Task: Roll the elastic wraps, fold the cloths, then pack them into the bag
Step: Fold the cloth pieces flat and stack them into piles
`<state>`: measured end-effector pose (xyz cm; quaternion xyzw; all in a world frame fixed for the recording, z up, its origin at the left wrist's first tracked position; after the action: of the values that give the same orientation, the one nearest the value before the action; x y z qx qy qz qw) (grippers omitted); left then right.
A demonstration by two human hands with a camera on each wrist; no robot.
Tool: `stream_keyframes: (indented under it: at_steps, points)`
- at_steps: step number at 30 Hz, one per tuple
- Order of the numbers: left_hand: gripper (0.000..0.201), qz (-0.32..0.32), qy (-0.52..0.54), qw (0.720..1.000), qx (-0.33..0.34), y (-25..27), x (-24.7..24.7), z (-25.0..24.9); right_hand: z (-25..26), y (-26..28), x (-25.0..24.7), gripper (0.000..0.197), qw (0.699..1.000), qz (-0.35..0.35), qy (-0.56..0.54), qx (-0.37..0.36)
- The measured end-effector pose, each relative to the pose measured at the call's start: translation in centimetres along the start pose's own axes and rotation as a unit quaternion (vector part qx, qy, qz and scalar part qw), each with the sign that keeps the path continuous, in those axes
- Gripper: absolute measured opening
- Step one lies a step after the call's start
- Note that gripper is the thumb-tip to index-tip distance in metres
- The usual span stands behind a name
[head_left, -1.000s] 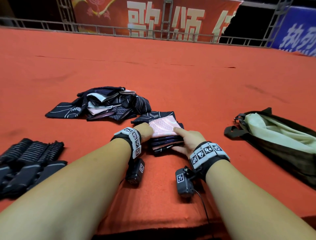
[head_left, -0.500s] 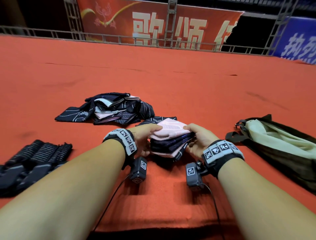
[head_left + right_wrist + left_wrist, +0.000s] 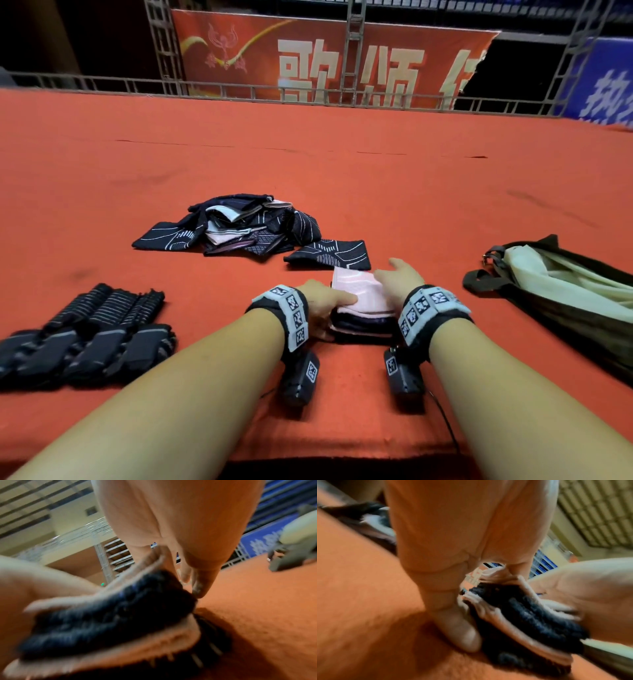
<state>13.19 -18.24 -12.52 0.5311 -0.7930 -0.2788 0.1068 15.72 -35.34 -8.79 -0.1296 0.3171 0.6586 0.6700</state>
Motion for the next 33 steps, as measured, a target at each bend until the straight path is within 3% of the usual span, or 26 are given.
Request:
stream_keyframes:
  at_steps: [1, 3, 6, 8, 11, 16, 24, 29, 33]
  points:
    - [0.073, -0.051, -0.092, 0.994, 0.006, -0.1, -0.4, -0.4, 0.2, 0.3, 0.6, 0.056, 0.999, 0.013, 0.048, -0.019]
    - [0.093, -0.129, -0.3, 0.945, 0.023, 0.1, -0.8, -1.7, -0.2, 0.2, 2.3, 0.052, 0.988, 0.049, 0.136, -0.046]
    - [0.082, -0.119, -0.472, 0.87, 0.085, -0.2, 0.0, -2.4, -1.9, -0.5, 3.9, 0.058, 0.973, 0.078, 0.215, -0.023]
    - [0.072, -0.097, -0.52, 0.846, 0.068, -1.0, 0.1, -1.4, -2.5, -0.7, 4.3, 0.06, 0.967, 0.077, 0.243, -0.025]
    - [0.066, -0.098, -0.516, 0.85, 0.032, -1.8, -0.4, -0.3, -2.8, -0.5, 4.6, 0.059, 0.964, 0.073, 0.257, -0.007]
    - [0.064, -0.062, -0.457, 0.887, -0.003, -2.4, -0.7, 0.4, -2.9, -0.7, 5.0, 0.059, 0.965, 0.078, 0.251, 0.02]
    - [0.065, -0.023, -0.453, 0.89, 0.043, -1.7, -0.4, -0.4, -3.6, -1.7, 4.8, 0.061, 0.963, 0.116, 0.244, 0.027]
    - [0.065, -0.03, -0.471, 0.88, 0.056, -2.8, 0.0, -0.4, -3.0, -1.0, 4.3, 0.057, 0.955, 0.056, 0.289, 0.029]
    - [0.062, 0.025, -0.443, 0.894, 0.066, -2.2, 0.0, -1.8, -3.3, -0.8, 4.3, 0.057, 0.954, 0.053, 0.294, 0.031]
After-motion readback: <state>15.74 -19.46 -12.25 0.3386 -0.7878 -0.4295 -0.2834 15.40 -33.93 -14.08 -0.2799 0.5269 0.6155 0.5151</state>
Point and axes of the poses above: each hand's wrist, its own y-axis away from the middle knuckle, its own x-axis out of the palm, z = x × y, the point moved 5 cm from there along -y, towards the middle knuckle, and after that the axes turned 7 degrees about z, right-handed, at the moved point
